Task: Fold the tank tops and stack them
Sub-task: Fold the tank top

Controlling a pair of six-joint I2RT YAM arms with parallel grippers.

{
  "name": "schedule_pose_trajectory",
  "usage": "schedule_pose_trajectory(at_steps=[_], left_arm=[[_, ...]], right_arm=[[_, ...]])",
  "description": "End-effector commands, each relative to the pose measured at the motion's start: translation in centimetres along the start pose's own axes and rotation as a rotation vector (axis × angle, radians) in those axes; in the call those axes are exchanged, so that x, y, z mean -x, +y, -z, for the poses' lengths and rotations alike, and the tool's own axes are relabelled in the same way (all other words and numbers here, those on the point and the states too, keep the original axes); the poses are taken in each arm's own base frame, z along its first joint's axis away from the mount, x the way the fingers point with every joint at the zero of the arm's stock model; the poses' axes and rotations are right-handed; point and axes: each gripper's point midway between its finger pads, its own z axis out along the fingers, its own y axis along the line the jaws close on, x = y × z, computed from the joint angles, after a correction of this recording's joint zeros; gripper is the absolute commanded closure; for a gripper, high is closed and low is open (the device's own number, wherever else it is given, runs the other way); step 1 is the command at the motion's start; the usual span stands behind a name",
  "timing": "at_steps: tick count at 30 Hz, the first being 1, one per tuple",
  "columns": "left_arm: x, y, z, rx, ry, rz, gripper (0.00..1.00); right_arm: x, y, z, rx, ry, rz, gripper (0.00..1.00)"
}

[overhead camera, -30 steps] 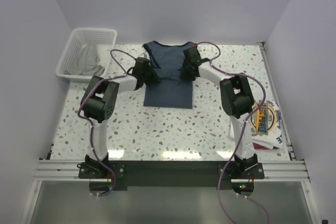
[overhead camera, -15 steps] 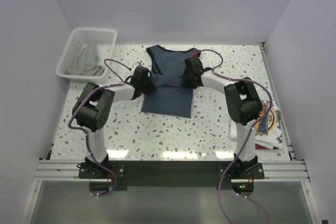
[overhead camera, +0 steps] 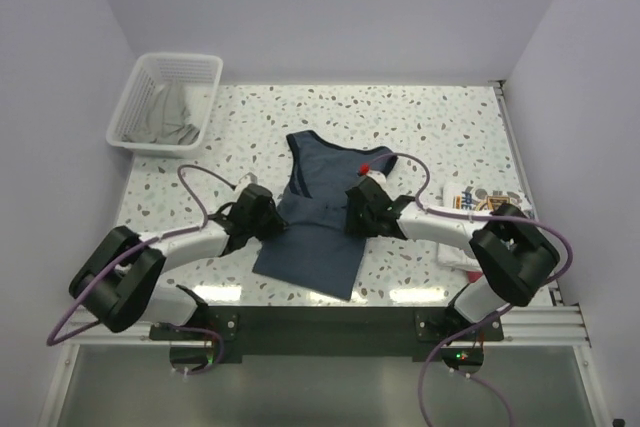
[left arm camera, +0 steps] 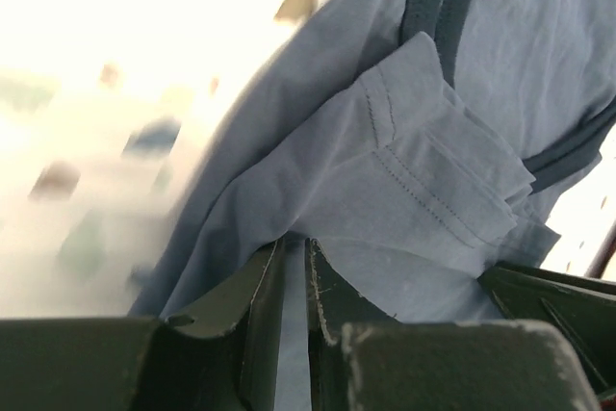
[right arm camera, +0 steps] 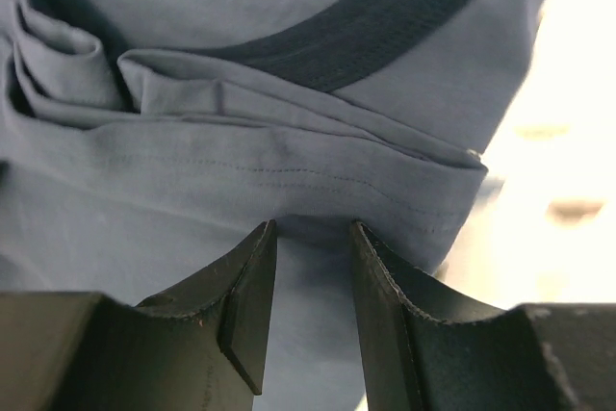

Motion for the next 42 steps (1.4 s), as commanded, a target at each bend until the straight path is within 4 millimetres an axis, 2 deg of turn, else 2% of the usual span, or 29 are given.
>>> schedule_pose_trajectory(at_steps=[1,4,8,10,11,12,13,14,15,16,17,18,19,20,21,22,23,25,27,28,29,31,32,33,36,37,38,40,42], left_arm=[[-2.7,4.4,2.1,0.121,0.043,-0.014,0.8],[-1.9,2.8,3.3,0.072,0.031,-0.042,0.76],[1.2,-1.6,4.4,-0.012,-0.043,-0.104,0.67],[3.5,-4.4,5.1,-0.052,-0.101,-0.118,0.61],[4.4,-4.5,4.9,-0.035,-0.122,-0.115,0.6],[6.2,-4.2,4.7,-0.018,-0.148,-0.079,0.6],[7.8,-5.1,4.7,-0.04,-0.174,-0.062,0.6],[8.7,-4.9,4.1,-0.032,-0.175,-0.047,0.6],[10.0,-4.7,3.7,-0.022,-0.196,-0.028,0.6],[12.8,-4.9,3.6,-0.028,-0.25,0.0,0.6],[13.4,-4.3,2.2,-0.005,-0.238,0.008,0.6],[15.0,-3.9,1.6,0.004,-0.258,0.022,0.6],[16.8,-5.3,1.3,-0.022,-0.287,0.013,0.6],[16.6,-4.7,-1.0,0.0,-0.247,0.0,0.6],[17.4,-4.6,-1.8,0.005,-0.243,-0.002,0.61],[18.9,-5.9,-2.4,-0.023,-0.262,-0.017,0.61],[18.5,-5.4,-4.4,-0.012,-0.226,-0.027,0.61],[19.7,-5.5,-6.8,-0.026,-0.219,-0.03,0.62],[19.9,-5.1,-8.5,-0.014,-0.193,-0.032,0.68],[20.7,-5.9,-8.8,-0.022,-0.199,-0.034,0.68],[20.3,-5.3,-10.1,-0.002,-0.183,-0.034,0.69],[20.3,-5.6,-11.3,-0.017,-0.165,-0.032,0.69],[20.4,-5.6,-11.6,-0.015,-0.163,-0.029,0.69],[20.5,-5.8,-11.8,-0.016,-0.164,-0.03,0.7],[20.9,-6.2,-12.8,-0.024,-0.163,-0.03,0.71],[20.7,-6.0,-13.1,-0.022,-0.154,-0.028,0.71],[20.6,-6.1,-13.3,-0.026,-0.149,-0.025,0.71],[20.5,-6.2,-13.7,-0.037,-0.143,-0.025,0.73],[20.4,-6.5,-13.8,-0.053,-0.137,-0.026,0.73]], right_arm=[[-2.5,-2.1,1.3,-0.064,0.018,-0.029,0.59],[-1.4,-1.4,2.2,-0.059,0.0,-0.013,0.58],[3.4,0.2,4.2,-0.06,-0.089,0.019,0.54],[5.3,-0.4,4.4,-0.074,-0.108,0.0,0.53],[7.5,-1.9,4.4,-0.091,-0.126,-0.042,0.53],[8.5,-2.8,4.4,-0.101,-0.129,-0.065,0.53],[9.6,-3.8,4.4,-0.117,-0.144,-0.087,0.53],[11.4,-5.5,4.4,-0.139,-0.169,-0.121,0.53],[12.1,-6.1,4.3,-0.144,-0.173,-0.132,0.53],[12.8,-6.6,4.3,-0.143,-0.176,-0.143,0.53],[14.2,-7.2,4.3,-0.146,-0.193,-0.154,0.53],[14.5,-7.6,3.8,-0.159,-0.191,-0.156,0.53],[14.9,-7.9,3.5,-0.163,-0.191,-0.16,0.53],[15.9,-8.0,3.4,-0.154,-0.199,-0.168,0.53],[16.0,-8.2,2.6,-0.157,-0.191,-0.167,0.53],[16.3,-8.2,2.3,-0.159,-0.195,-0.165,0.53],[16.9,-8.2,2.3,-0.162,-0.199,-0.164,0.53],[17.2,-8.3,1.9,-0.175,-0.194,-0.161,0.54],[17.8,-7.6,1.8,-0.147,-0.208,-0.161,0.56],[17.9,-7.0,1.6,-0.123,-0.2,-0.161,0.58],[18.3,-6.0,1.5,-0.088,-0.211,-0.163,0.59],[18.3,-4.6,0.8,-0.058,-0.199,-0.151,0.63],[19.0,-2.8,1.0,-0.029,-0.21,-0.135,0.66],[19.0,-1.9,0.6,-0.016,-0.204,-0.127,0.73],[19.4,1.8,-0.7,0.045,-0.189,-0.101,0.84],[20.1,3.8,-0.6,0.088,-0.197,-0.1,0.85],[19.8,4.3,-2.1,0.092,-0.176,-0.101,0.86],[20.8,6.6,-2.7,0.137,-0.185,-0.113,0.88],[20.6,7.7,-4.8,0.161,-0.159,-0.118,0.89]])
